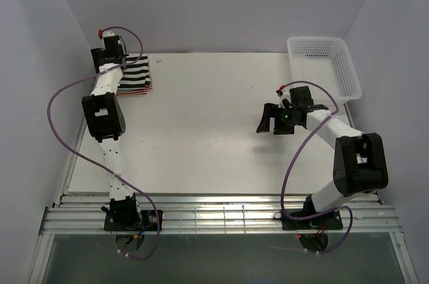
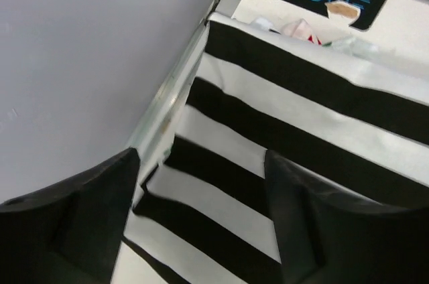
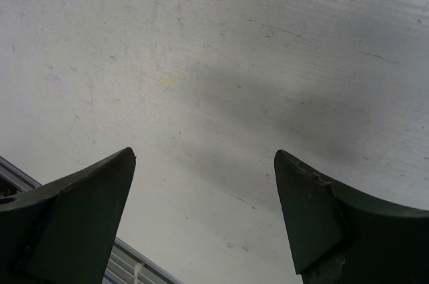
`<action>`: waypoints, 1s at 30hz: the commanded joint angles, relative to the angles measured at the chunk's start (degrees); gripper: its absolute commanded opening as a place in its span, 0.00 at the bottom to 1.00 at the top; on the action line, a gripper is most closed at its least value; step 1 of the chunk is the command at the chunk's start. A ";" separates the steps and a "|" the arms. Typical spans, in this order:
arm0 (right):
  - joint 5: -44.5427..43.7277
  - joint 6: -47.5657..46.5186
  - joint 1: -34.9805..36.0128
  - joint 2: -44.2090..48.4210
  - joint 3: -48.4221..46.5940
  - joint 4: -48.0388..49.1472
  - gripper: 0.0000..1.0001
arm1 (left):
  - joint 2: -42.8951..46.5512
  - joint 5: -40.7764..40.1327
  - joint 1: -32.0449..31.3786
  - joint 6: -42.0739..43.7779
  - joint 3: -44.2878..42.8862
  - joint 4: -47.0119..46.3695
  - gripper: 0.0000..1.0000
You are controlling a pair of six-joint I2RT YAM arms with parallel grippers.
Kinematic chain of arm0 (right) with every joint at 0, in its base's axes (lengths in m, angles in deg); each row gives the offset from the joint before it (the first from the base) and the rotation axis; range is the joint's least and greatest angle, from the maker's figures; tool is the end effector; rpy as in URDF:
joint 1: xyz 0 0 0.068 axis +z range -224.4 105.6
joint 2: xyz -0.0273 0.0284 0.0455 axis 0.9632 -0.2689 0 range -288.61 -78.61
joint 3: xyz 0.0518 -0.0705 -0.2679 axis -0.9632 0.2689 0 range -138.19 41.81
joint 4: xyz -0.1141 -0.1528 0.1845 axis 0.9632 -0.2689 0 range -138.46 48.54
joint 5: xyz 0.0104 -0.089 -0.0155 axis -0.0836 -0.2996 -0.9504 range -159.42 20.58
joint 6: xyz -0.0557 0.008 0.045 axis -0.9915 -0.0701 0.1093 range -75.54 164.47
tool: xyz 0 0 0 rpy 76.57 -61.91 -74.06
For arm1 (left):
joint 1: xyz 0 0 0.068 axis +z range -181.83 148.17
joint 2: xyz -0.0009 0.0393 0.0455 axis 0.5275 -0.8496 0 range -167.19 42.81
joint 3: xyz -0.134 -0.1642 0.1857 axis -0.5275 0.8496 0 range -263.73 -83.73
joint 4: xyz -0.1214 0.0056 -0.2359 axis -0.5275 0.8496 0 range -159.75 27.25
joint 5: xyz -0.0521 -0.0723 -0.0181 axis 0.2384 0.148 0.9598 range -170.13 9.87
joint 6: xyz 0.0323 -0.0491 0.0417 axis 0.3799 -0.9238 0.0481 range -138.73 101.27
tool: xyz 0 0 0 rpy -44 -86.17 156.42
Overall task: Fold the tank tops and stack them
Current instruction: Neatly place the folded tank top to the corner
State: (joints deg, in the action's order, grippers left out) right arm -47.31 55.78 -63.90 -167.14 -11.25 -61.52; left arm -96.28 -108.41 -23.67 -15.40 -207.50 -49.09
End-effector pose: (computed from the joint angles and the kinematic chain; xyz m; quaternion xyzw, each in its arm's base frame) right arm 0.3143 0.0811 0.1844 -0.0502 0.9378 0.2348 0.2509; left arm 0.5751 0.1110 0.2101 -0.1473 0.8585 0.2606 0.4163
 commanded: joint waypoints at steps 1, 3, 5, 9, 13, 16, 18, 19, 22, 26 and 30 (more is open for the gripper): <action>-0.31 -0.76 -0.22 1.78 -2.49 -0.51 0.90 | 4.08 -4.95 0.36 -1.75 -2.27 2.53 0.91; -0.14 -0.68 -0.22 2.48 -2.40 -0.60 0.90 | 6.09 -6.79 0.45 -2.80 -2.97 4.64 0.98; -0.14 -0.68 -0.13 3.89 -2.31 -0.86 0.90 | 7.77 -7.85 0.36 -5.44 -5.34 7.53 0.98; -1.01 -0.76 -0.22 7.58 -1.70 -1.48 0.90 | 15.93 -3.66 0.45 -8.95 -5.53 10.79 0.98; -2.24 0.20 -0.22 13.20 -1.26 -2.01 0.90 | 28.84 2.86 0.36 -16.50 2.37 14.66 0.98; -3.47 0.82 -0.13 17.32 0.14 -1.83 0.90 | 41.14 9.34 0.19 -22.04 14.83 16.51 0.98; -4.96 1.78 -0.22 20.48 1.99 -1.22 0.90 | 51.16 10.43 -0.51 -27.57 26.87 16.86 0.98; -6.01 2.22 -0.22 21.55 2.60 -1.30 0.90 | 54.42 10.69 -1.30 -30.81 30.91 17.82 0.98; -9.36 5.11 -0.31 24.89 4.71 -0.16 0.90 | 66.72 13.67 -1.48 -43.21 47.35 17.23 0.98; -12.43 5.48 -0.48 28.58 7.00 -0.07 0.90 | 75.71 20.45 -2.01 -42.98 60.20 17.46 0.98; -14.82 4.86 -0.48 31.13 9.55 0.63 0.90 | 79.58 16.93 -2.01 -44.29 62.33 21.34 0.98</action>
State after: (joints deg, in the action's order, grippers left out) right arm -59.05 60.34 -64.08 -137.70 -2.92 -62.52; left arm -18.97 -92.41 -25.46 -56.32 -145.71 -30.84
